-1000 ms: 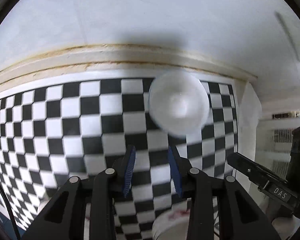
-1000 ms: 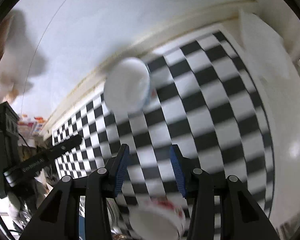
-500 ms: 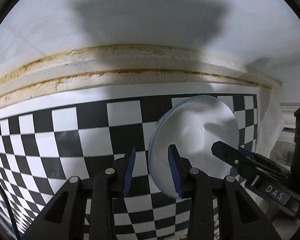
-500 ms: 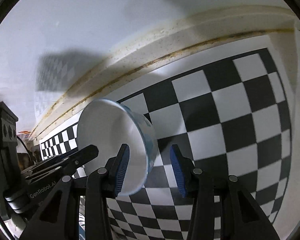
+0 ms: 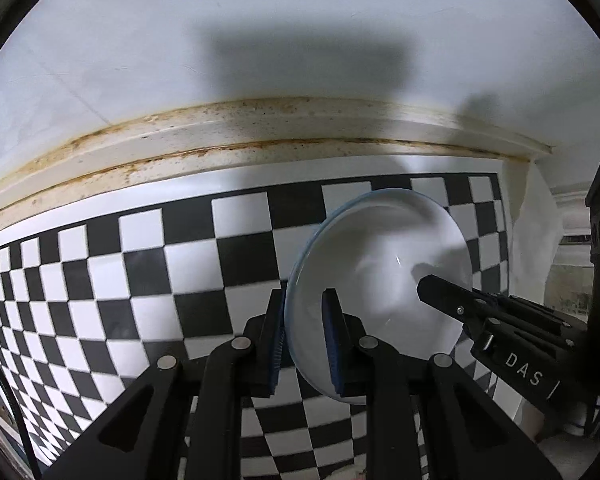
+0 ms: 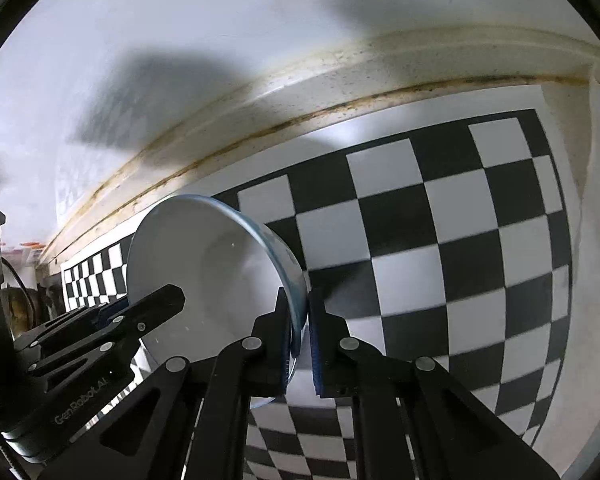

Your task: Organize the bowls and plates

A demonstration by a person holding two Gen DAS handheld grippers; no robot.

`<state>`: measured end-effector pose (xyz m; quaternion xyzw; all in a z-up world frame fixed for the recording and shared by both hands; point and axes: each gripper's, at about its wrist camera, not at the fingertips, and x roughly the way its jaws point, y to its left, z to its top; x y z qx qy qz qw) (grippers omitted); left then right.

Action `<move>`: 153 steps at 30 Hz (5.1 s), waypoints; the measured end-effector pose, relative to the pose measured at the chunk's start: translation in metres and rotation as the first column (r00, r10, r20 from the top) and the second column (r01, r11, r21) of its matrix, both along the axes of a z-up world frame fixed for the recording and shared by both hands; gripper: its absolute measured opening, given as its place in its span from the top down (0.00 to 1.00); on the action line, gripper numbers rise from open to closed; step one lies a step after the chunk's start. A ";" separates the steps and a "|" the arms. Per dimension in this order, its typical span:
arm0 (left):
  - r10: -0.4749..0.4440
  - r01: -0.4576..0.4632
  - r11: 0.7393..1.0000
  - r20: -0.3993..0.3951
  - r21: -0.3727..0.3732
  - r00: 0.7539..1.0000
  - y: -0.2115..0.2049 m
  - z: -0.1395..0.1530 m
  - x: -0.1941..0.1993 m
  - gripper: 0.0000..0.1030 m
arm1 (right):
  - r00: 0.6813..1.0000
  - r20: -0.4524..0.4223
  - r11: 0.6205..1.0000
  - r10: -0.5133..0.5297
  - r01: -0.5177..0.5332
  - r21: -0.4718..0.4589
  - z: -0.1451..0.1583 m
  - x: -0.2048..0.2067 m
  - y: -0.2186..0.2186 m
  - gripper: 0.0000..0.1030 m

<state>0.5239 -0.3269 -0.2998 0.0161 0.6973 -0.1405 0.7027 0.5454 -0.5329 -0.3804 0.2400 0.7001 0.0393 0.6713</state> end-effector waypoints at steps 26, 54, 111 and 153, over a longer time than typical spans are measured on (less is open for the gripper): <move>-0.127 0.142 0.986 0.164 -0.084 0.978 0.033 0.125 -0.209 0.84 | 0.988 0.156 1.000 -0.001 0.004 -0.020 0.151 -0.225 0.024 0.91; -0.183 0.183 0.983 0.005 0.011 0.983 0.025 0.035 -0.254 0.84 | 1.000 -0.005 0.997 0.002 -0.002 -0.073 0.064 -0.293 0.039 0.91; -0.130 0.141 0.990 0.394 -0.001 0.910 0.087 0.188 -0.353 0.48 | 0.949 0.316 0.966 0.013 0.069 -0.249 0.243 -0.398 0.080 0.16; -0.107 0.117 0.993 0.412 0.003 0.905 0.101 0.186 -0.343 0.40 | 0.904 0.427 0.941 -0.005 0.148 -0.303 0.291 -0.433 0.091 0.11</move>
